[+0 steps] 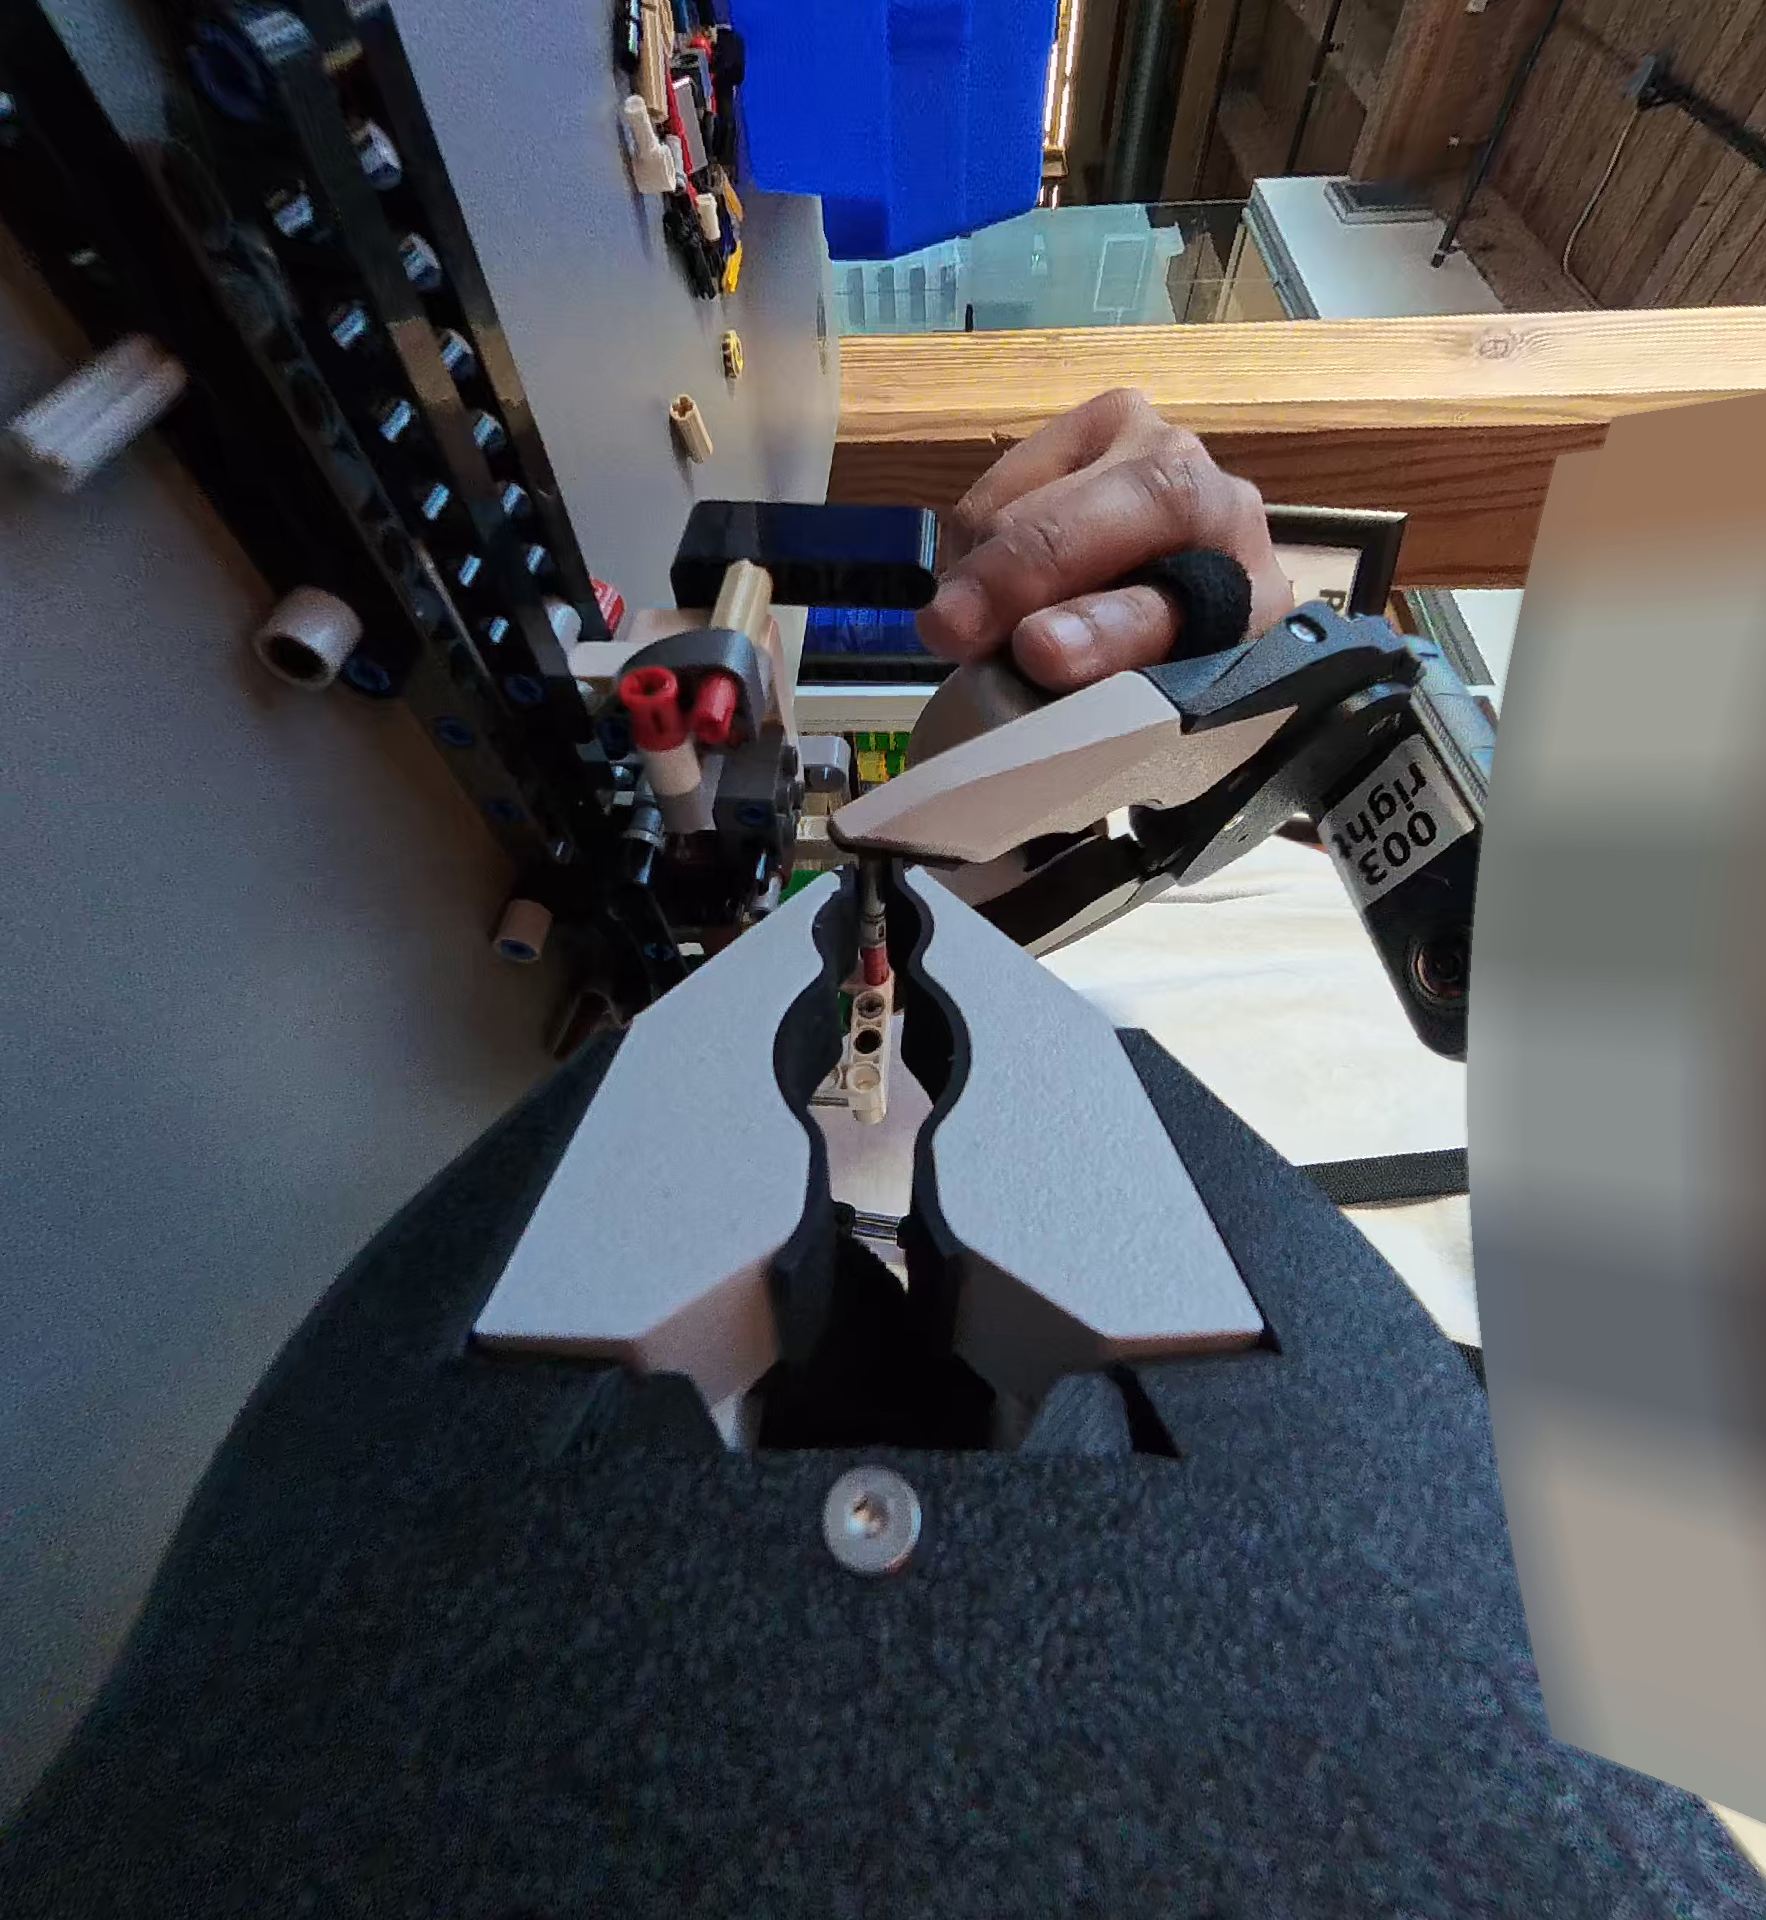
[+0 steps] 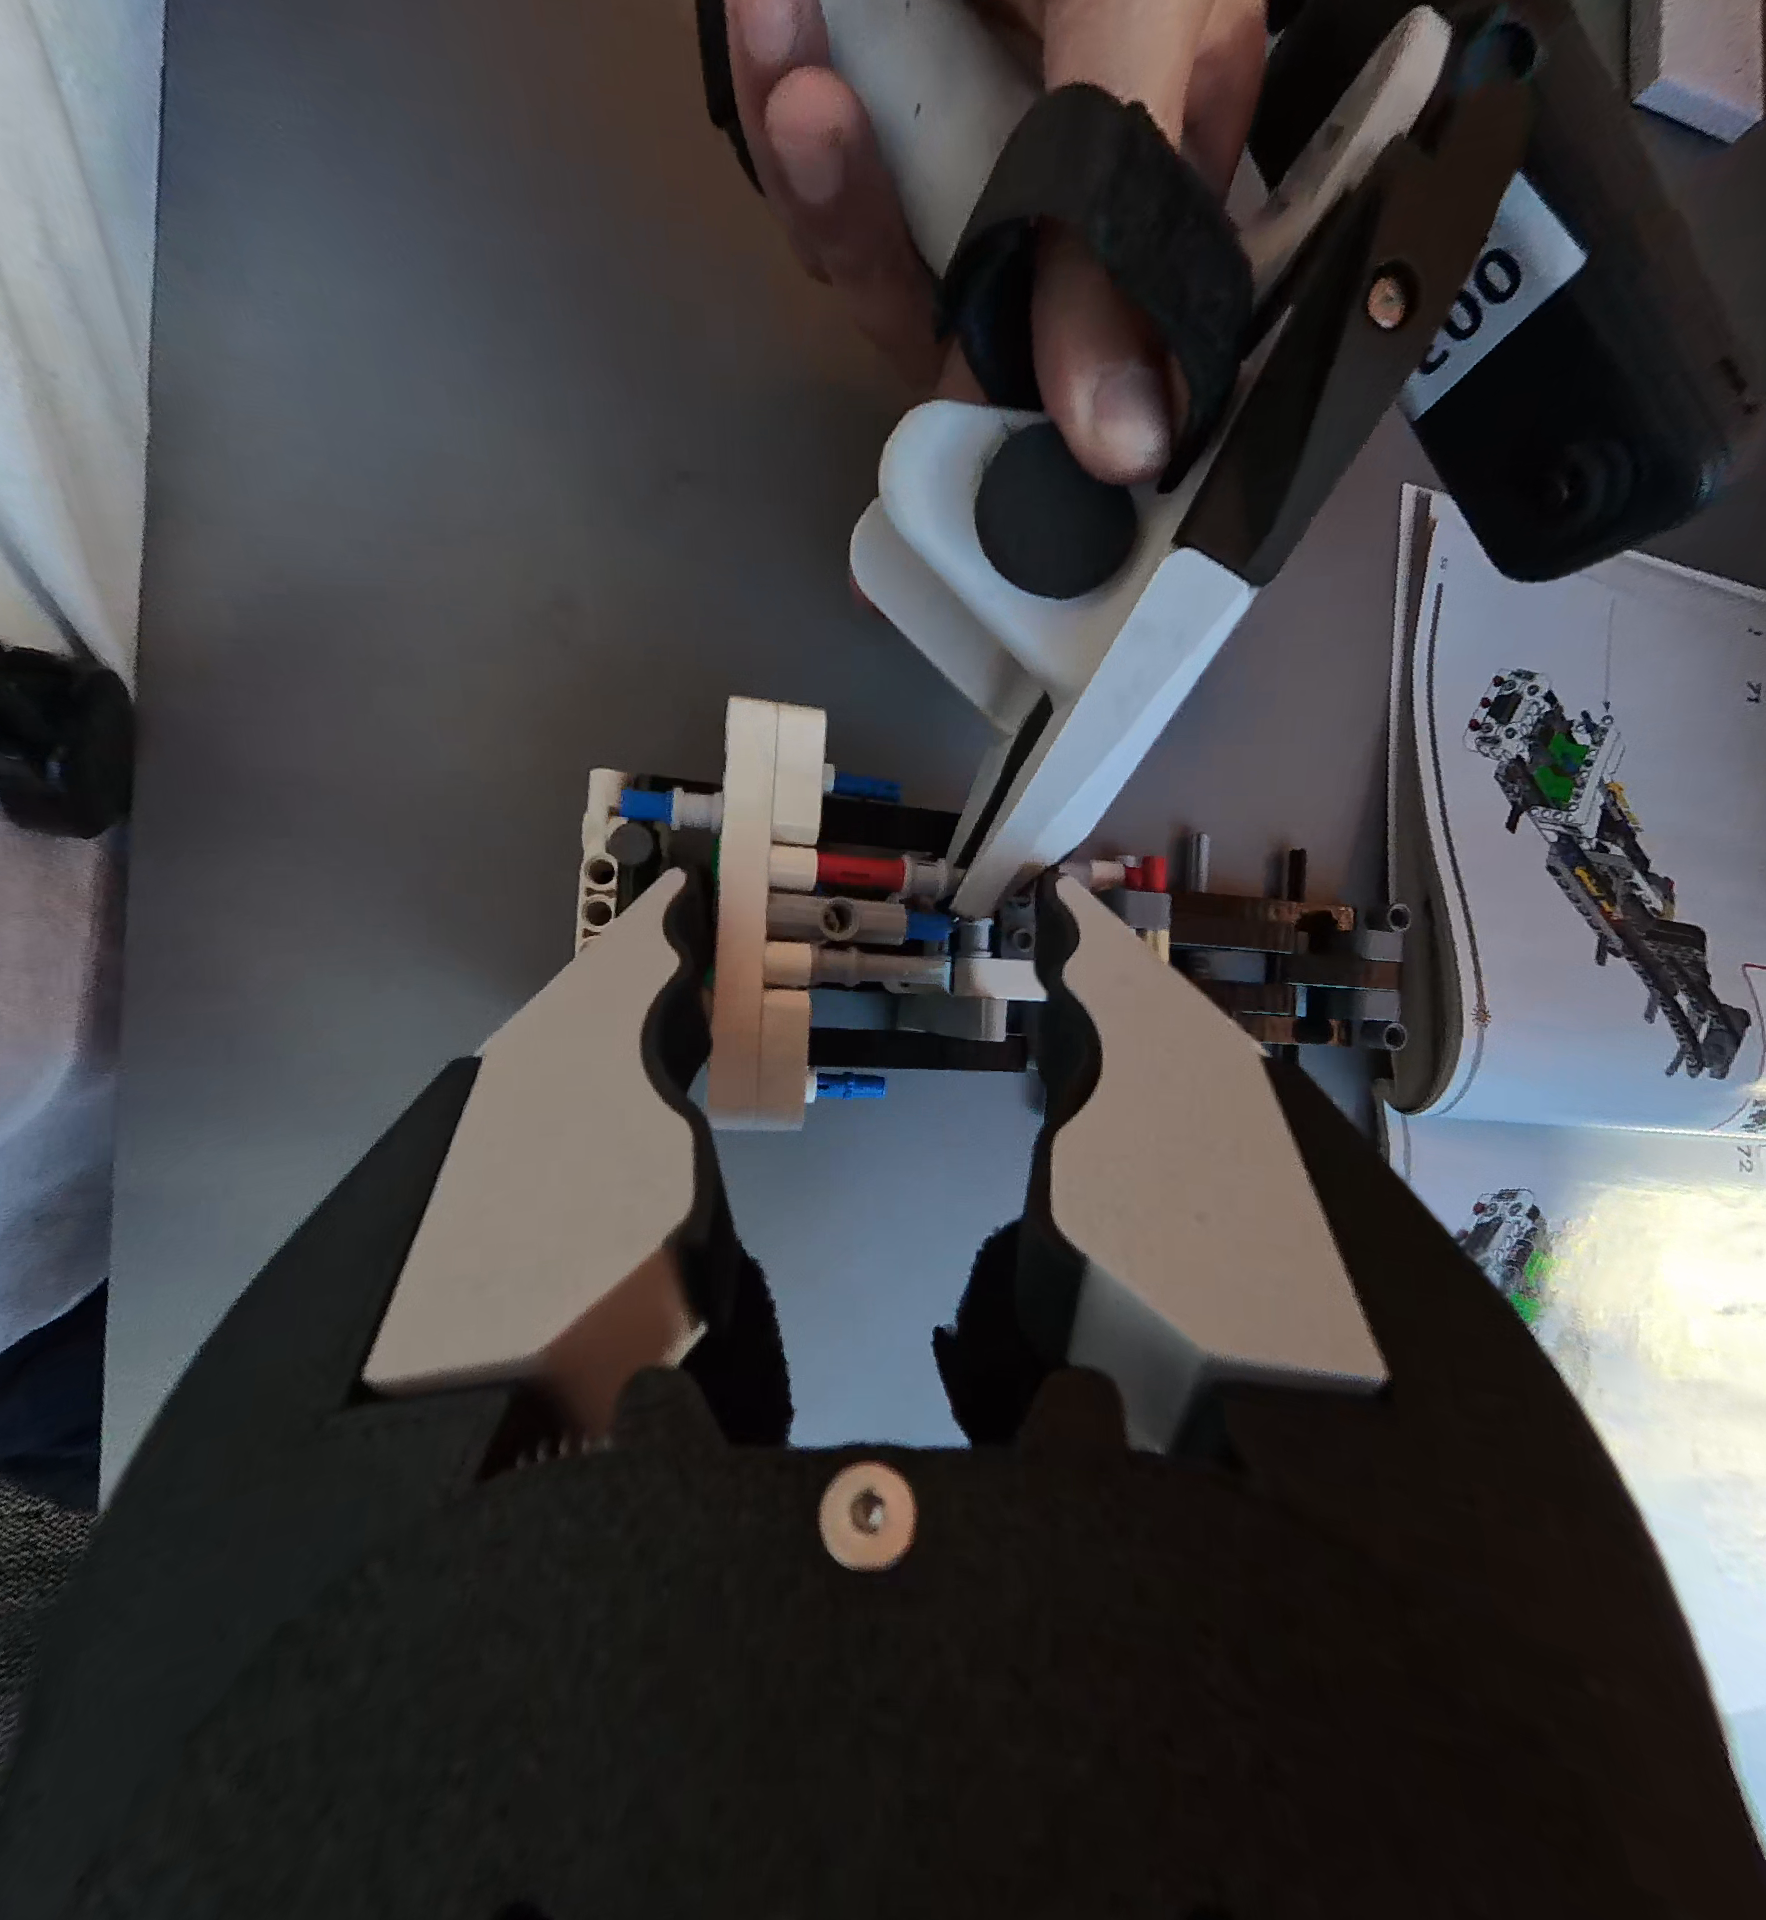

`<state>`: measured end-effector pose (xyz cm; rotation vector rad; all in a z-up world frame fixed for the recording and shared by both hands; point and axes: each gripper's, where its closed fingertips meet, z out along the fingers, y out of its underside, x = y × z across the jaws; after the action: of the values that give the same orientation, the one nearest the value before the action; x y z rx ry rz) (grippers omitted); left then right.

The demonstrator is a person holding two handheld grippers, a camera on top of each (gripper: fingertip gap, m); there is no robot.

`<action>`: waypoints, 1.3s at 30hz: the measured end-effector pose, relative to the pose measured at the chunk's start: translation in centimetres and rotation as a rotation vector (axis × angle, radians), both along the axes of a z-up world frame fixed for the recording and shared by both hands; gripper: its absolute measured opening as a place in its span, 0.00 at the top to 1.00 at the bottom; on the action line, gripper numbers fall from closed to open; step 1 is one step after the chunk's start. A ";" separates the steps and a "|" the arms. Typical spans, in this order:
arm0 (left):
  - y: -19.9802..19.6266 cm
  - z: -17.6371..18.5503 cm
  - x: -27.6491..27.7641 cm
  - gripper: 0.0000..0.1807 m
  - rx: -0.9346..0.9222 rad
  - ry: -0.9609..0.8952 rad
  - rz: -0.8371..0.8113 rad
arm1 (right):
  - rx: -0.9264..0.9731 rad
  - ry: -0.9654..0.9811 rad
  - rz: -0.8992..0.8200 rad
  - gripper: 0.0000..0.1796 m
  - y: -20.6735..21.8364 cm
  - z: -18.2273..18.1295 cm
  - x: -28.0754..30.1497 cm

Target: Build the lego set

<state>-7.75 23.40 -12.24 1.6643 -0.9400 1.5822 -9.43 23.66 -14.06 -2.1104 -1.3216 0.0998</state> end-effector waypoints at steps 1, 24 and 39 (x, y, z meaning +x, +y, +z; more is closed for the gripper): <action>0.0 0.0 0.0 1.00 0.000 0.006 -0.004 | 0.001 -0.003 -0.003 0.66 0.0 0.0 0.0; -0.3 -0.2 -0.2 0.99 0.260 -0.093 0.030 | 0.009 0.004 0.003 0.68 0.1 0.0 0.4; -0.3 -0.3 -0.4 0.98 0.180 -0.070 0.106 | -0.038 -0.026 0.038 0.67 0.2 -0.5 0.0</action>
<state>-8.15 23.10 -12.52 1.8188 -1.0730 1.6774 -9.44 23.81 -14.54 -2.1259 -1.3854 0.1142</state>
